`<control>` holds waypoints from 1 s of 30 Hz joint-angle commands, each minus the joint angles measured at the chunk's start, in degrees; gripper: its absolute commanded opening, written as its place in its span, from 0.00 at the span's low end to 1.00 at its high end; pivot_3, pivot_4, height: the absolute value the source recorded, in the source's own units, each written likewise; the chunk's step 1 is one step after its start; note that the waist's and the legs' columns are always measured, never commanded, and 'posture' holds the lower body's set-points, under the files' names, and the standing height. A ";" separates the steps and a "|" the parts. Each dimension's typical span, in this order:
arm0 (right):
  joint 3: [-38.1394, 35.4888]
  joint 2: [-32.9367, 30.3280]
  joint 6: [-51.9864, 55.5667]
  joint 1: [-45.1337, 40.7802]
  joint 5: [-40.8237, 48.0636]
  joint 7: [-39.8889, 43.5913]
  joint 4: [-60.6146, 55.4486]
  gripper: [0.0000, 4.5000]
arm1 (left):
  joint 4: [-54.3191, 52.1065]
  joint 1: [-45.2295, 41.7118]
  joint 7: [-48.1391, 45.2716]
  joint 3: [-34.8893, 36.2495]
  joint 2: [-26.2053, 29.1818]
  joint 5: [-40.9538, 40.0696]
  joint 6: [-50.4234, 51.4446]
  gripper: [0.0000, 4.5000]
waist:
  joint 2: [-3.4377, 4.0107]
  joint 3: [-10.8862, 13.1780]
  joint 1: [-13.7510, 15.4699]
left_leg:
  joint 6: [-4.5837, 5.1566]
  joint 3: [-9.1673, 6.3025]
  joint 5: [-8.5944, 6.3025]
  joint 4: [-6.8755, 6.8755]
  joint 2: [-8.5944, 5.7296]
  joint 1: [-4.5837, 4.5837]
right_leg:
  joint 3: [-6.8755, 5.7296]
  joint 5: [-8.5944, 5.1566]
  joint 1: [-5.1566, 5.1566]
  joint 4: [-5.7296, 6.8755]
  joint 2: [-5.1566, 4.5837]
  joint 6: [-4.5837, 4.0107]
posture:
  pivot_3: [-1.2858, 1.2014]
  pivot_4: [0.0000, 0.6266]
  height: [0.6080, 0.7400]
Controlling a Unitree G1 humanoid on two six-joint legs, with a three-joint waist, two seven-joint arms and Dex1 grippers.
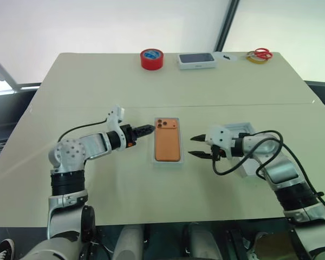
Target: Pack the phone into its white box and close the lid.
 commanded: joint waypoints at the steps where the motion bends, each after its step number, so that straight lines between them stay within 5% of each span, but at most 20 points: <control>1: -0.97 -0.22 -4.90 -3.73 -4.03 -4.43 4.75 0.16 | -1.41 1.60 -6.87 -10.88 7.64 12.98 -11.28 0.41 | 0.05 -0.03 -0.10 | -0.01 0.03 0.00 -0.04 -0.02 0.03 | 0.02 0.00 -0.01 0.00 0.00 -0.01 | 0.52 0.24 1.00; 3: -0.16 -0.24 -7.83 -5.22 -6.89 -6.50 8.24 0.00 | 0.26 1.47 -9.47 -12.22 7.23 13.99 -13.48 0.18 | 0.06 -0.03 0.11 | -0.02 0.07 -0.01 -0.12 -0.03 0.06 | 0.03 -0.01 -0.12 -0.03 -0.04 -0.04 | 0.52 0.24 1.00; 5: 1.11 -0.24 -10.34 -6.31 -9.84 -8.01 11.32 0.00 | 0.29 1.41 -11.20 -15.27 6.90 16.57 -14.73 0.01 | 0.04 -0.02 0.20 | 0.00 0.04 -0.02 -0.12 -0.04 0.01 | 0.02 -0.02 -0.25 -0.11 -0.09 -0.04 | 0.52 0.24 1.00; 15: 3.39 0.81 -11.24 -3.67 -9.27 -4.57 8.34 0.00 | 6.51 -2.31 -23.75 -30.72 4.02 28.03 -20.30 0.01 | 0.07 -0.04 0.20 | 0.07 0.05 -0.06 -0.07 -0.03 0.06 | 0.09 0.00 -0.11 -0.11 -0.16 -0.08 | 0.52 0.24 1.00; 30: -2.97 -9.52 -11.04 1.83 -8.45 -1.91 7.41 0.00 | 18.59 -13.24 -31.27 -32.05 -15.04 32.72 -25.12 0.01 | 0.03 -0.02 1.62 | 0.40 0.05 -0.20 0.23 -0.48 -0.12 | 0.08 0.00 0.02 -0.15 -0.49 -0.07 | 0.52 0.24 1.00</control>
